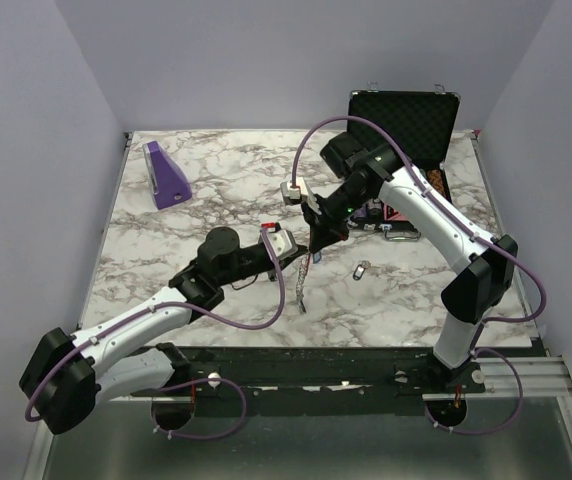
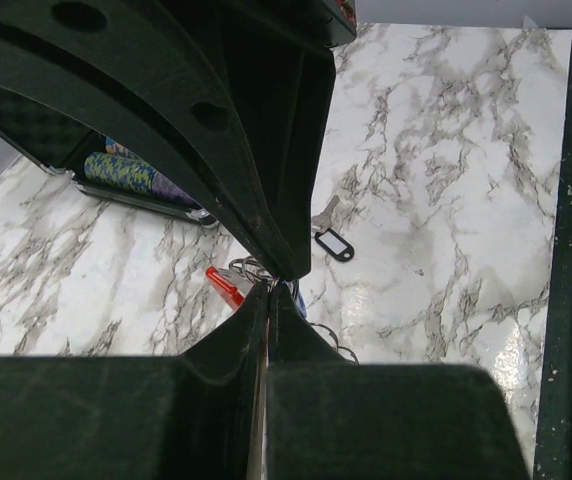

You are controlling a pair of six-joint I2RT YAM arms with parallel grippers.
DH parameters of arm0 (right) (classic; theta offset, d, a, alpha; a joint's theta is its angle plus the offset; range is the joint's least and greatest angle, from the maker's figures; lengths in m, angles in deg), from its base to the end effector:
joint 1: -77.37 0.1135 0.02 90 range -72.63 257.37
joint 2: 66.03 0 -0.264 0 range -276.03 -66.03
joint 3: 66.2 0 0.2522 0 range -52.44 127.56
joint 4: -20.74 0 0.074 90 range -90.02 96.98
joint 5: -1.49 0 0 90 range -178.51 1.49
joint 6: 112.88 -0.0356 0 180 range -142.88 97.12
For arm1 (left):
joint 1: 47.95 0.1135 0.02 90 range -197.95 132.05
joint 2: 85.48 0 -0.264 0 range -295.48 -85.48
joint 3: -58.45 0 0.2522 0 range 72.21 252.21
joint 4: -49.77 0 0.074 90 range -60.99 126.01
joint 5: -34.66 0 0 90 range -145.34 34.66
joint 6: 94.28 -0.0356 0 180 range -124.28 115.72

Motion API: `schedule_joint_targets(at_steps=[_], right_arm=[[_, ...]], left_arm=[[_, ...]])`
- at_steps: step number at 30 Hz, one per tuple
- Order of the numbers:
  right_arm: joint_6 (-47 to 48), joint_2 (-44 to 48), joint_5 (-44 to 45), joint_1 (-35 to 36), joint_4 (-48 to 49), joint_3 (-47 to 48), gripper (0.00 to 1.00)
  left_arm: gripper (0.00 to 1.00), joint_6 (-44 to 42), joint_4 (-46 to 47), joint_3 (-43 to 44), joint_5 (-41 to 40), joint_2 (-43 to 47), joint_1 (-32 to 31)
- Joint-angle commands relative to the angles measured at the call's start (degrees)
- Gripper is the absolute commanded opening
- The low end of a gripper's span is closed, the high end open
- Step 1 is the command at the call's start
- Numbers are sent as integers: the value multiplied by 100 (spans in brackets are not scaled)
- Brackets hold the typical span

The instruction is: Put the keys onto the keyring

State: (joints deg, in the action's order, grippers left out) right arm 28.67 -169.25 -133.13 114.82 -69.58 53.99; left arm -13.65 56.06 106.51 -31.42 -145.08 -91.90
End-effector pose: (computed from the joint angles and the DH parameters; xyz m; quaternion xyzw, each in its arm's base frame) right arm 0.2627 0.2327 0.3489 -0.6808 0.6144 0.3563 0.1790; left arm 0.1625 -0.1767 0.2810 0.4491 0.5832 -0.3421 0.5841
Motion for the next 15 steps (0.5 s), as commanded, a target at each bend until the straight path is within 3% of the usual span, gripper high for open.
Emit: schedule_joint_targets(at_steps=[1, 12, 15], right_arm=[[75, 21, -222, 52, -475, -26, 1], [40, 83, -345, 52, -396, -131, 1], [-66, 127, -485, 52, -264, -219, 12]], left_arm=[[0, -171, -159, 199, 332, 9, 9], [0, 74, -327, 103, 298, 149, 53], [0, 382, -125, 15, 209, 220, 61]])
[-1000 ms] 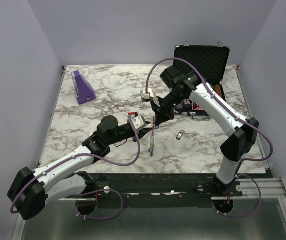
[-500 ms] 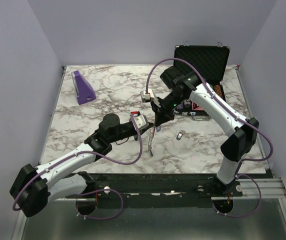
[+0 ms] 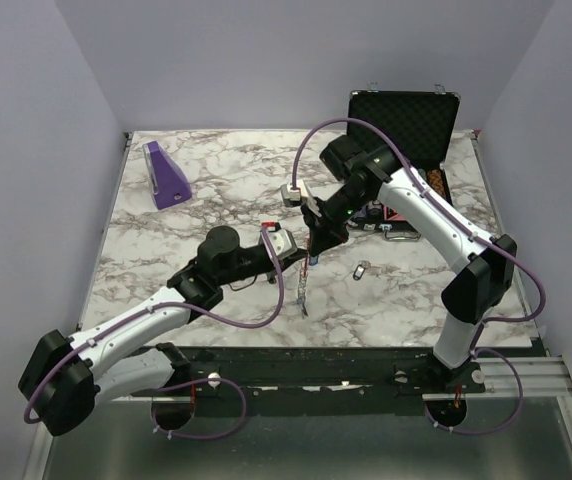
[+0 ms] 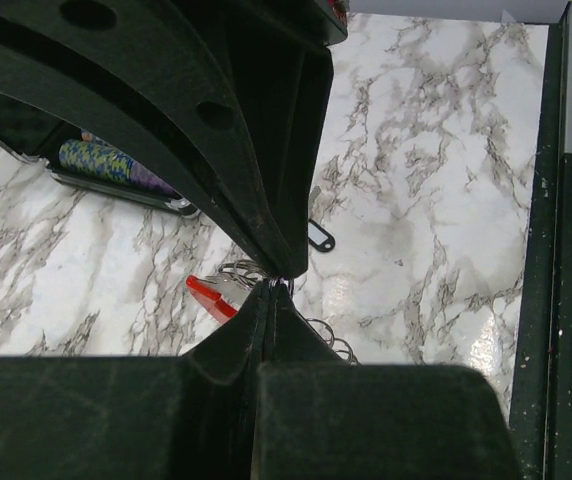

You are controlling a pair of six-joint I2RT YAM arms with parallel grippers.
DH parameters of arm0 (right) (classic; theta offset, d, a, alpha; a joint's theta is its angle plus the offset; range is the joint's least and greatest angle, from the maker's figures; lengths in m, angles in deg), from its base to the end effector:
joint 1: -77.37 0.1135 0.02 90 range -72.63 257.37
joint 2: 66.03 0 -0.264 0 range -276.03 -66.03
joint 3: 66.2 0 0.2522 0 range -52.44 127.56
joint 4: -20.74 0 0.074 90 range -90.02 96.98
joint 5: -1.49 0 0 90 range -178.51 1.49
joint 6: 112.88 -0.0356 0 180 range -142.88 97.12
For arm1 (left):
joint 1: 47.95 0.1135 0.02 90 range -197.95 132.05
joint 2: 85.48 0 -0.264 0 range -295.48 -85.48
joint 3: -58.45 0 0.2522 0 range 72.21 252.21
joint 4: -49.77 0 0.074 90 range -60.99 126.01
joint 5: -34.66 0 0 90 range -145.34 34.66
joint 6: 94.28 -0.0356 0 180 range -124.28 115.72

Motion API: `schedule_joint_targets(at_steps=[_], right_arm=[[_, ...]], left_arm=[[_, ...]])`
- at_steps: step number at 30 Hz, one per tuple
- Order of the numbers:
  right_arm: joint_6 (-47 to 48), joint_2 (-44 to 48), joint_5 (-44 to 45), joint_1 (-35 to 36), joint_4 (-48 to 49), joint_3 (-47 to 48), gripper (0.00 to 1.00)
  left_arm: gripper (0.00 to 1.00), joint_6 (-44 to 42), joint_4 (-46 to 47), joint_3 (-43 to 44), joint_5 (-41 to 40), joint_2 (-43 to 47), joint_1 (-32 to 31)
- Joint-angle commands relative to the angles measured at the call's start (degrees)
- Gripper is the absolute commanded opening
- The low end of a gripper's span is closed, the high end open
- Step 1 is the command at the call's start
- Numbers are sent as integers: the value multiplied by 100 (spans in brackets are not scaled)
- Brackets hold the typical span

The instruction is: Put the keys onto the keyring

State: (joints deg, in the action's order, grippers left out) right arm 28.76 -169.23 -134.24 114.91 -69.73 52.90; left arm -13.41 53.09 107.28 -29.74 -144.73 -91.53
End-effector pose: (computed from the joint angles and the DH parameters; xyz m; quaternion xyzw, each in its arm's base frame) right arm 0.2613 0.2329 0.3443 -0.6782 0.6136 0.3670 0.1700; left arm 0.1621 -0.1755 0.2817 0.4559 0.5898 -0.3498 0.5674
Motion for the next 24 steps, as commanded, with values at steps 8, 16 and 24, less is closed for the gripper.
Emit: schedule_joint_targets(at_steps=[8, 16, 24], right_arm=[[-189, 362, -927, -132, -2, -304, 60], [135, 414, -2184, -678, 155, -478, 65], [2190, 494, -3406, -678, -388, -1323, 65]], left_arm=[[0, 1553, 1936, -1071, -301, 668, 50], [0, 2239, 3783, -1951, -636, 958, 112], [0, 2924, 4505, -2197, -671, 1143, 261]])
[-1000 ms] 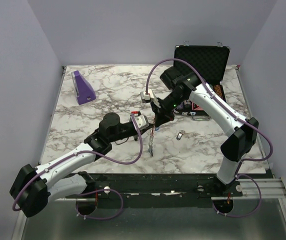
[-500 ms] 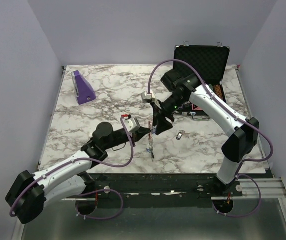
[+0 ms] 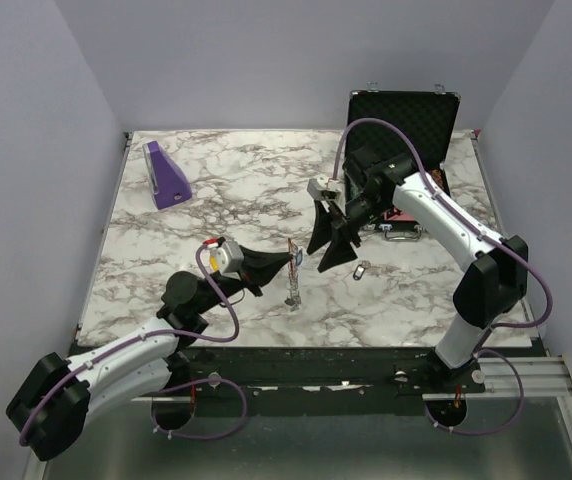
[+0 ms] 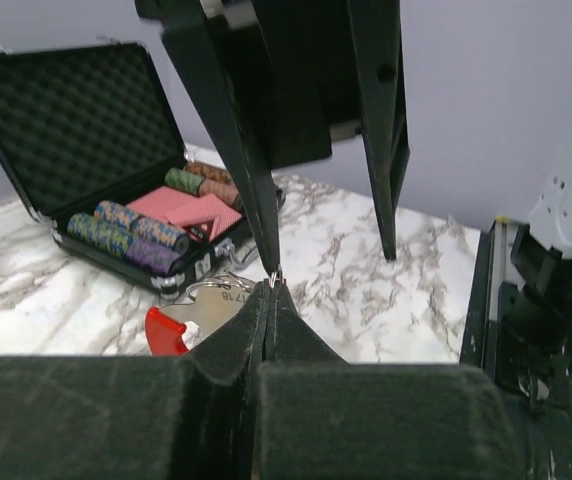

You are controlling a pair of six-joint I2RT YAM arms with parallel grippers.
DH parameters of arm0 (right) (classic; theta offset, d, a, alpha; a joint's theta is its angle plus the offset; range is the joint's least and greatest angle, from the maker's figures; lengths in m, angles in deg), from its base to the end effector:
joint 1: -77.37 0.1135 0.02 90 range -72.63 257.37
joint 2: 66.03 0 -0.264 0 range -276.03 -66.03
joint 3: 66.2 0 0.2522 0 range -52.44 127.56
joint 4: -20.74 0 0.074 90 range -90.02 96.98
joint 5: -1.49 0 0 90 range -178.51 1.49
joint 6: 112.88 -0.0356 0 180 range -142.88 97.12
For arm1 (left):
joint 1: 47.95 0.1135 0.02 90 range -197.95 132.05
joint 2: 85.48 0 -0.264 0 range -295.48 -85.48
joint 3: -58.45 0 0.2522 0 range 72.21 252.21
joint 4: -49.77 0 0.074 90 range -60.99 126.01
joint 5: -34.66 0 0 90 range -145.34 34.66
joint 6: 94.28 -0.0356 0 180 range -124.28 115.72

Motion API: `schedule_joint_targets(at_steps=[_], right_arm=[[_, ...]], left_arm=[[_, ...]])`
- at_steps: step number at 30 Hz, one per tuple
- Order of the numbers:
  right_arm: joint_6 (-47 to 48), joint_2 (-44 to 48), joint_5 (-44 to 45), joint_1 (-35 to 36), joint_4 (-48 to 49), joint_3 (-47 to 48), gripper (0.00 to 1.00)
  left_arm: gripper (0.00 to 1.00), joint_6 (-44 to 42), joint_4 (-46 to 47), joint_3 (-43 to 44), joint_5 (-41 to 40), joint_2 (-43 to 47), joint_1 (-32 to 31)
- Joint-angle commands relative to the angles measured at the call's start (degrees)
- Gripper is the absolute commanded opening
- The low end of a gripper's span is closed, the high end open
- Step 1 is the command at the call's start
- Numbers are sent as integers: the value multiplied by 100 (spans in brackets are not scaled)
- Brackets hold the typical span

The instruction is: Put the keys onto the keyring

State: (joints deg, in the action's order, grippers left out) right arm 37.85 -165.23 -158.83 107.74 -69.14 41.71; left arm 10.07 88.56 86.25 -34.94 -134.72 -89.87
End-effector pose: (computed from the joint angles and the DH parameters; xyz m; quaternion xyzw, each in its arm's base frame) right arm 0.2632 0.1931 0.3273 -0.6129 0.5392 0.5376 0.2111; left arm 0.1293 -0.1327 0.2533 0.2775 0.5322 -0.4664 0.6498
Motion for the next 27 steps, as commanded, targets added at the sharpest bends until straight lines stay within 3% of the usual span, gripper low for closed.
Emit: schedule_joint_targets(at_steps=[1, 11, 18, 22, 27], right_arm=[[1353, 76, -1000, 39, -526, -178, 65], [722, -3, -984, 48, -510, 367, 64], [414, 181, -667, 39, -457, 473, 64], [107, 348, -605, 48, -203, 341, 64], [-70, 401, -526, 48, -8, 253, 64]], left_arm=[[0, 726, 1080, -121, -168, 133, 121], [0, 1675, 1793, -165, -2, -113, 271], [0, 2467, 1425, 177, 745, -350, 666], [0, 1854, 759, 309, 1008, -114, 693], [0, 176, -1271, 818, 1369, 378, 684]])
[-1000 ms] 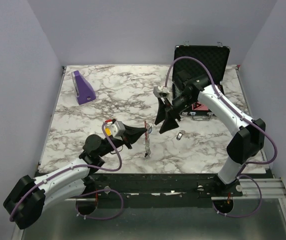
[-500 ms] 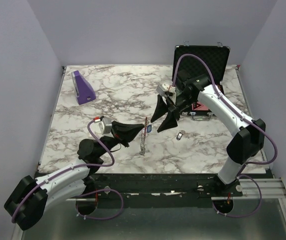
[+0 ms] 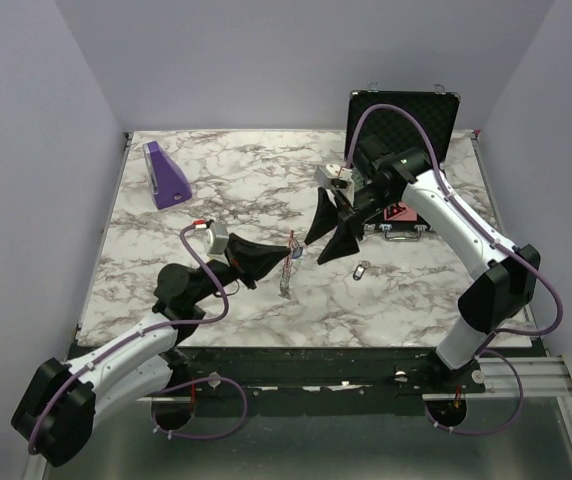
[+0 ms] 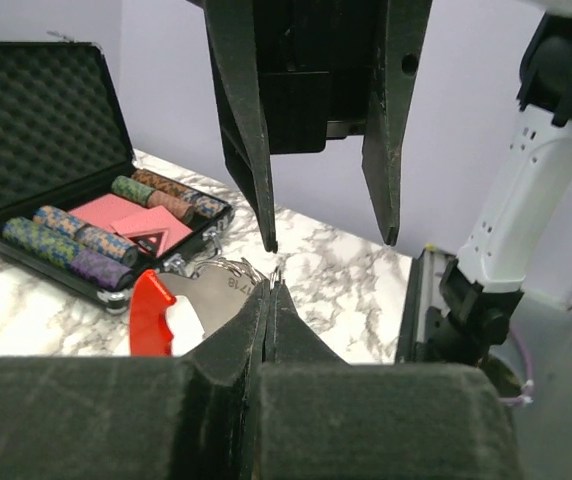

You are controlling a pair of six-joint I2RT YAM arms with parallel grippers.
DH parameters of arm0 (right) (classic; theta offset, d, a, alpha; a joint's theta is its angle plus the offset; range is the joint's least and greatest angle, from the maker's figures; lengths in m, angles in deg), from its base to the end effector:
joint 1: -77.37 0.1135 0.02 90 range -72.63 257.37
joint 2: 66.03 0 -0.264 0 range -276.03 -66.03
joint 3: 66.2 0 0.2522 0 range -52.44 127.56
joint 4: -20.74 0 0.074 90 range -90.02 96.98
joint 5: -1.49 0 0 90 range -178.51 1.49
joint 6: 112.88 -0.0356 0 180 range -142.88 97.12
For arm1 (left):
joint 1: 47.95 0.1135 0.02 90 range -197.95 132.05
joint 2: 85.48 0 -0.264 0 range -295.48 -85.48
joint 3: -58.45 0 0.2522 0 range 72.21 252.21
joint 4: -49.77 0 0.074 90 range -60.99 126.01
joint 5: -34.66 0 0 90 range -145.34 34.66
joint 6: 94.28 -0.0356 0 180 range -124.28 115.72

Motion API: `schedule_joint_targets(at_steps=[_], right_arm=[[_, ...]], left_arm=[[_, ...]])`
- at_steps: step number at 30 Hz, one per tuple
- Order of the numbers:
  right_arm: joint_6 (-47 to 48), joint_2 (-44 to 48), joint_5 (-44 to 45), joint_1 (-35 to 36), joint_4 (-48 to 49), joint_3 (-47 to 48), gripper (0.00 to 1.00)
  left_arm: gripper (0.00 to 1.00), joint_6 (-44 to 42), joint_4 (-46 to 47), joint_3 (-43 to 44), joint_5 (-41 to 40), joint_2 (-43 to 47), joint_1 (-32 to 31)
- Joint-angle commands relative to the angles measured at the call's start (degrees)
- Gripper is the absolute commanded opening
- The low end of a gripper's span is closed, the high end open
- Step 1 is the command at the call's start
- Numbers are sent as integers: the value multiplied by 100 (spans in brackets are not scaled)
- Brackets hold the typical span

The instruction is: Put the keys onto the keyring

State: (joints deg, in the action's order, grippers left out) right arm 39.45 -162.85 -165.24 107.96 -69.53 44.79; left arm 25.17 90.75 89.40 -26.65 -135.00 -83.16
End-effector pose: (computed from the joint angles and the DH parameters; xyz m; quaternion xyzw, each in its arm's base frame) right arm 0.2541 0.1904 0.3576 -0.6159 0.4817 0.5667 0.2597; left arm 0.1413 -0.1206 0.2741 0.2327 0.5279 -0.5470 0.6066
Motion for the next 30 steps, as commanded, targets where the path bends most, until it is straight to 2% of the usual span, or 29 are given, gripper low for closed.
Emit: schedule_joint_targets(at_steps=[1, 6, 14, 22, 30], right_arm=[[-238, 137, 132, 35, -21, -3, 63], [52, -48, 544, 438, -479, 454, 62], [-703, 22, 975, 659, 258, 499, 61], [-1082, 207, 1468, 659, 549, 534, 61], [-1302, -4, 1248, 659, 857, 323, 59]], left_arm=[[0, -1650, -1867, 626, 628, 486, 13], [0, -2873, -3169, 1180, 945, 557, 13], [0, -3981, -4304, 1735, 1051, 417, 4], [0, -4369, -4674, 1797, 1051, 531, 4], [0, -4255, -4429, 1691, 1174, 566, -4]])
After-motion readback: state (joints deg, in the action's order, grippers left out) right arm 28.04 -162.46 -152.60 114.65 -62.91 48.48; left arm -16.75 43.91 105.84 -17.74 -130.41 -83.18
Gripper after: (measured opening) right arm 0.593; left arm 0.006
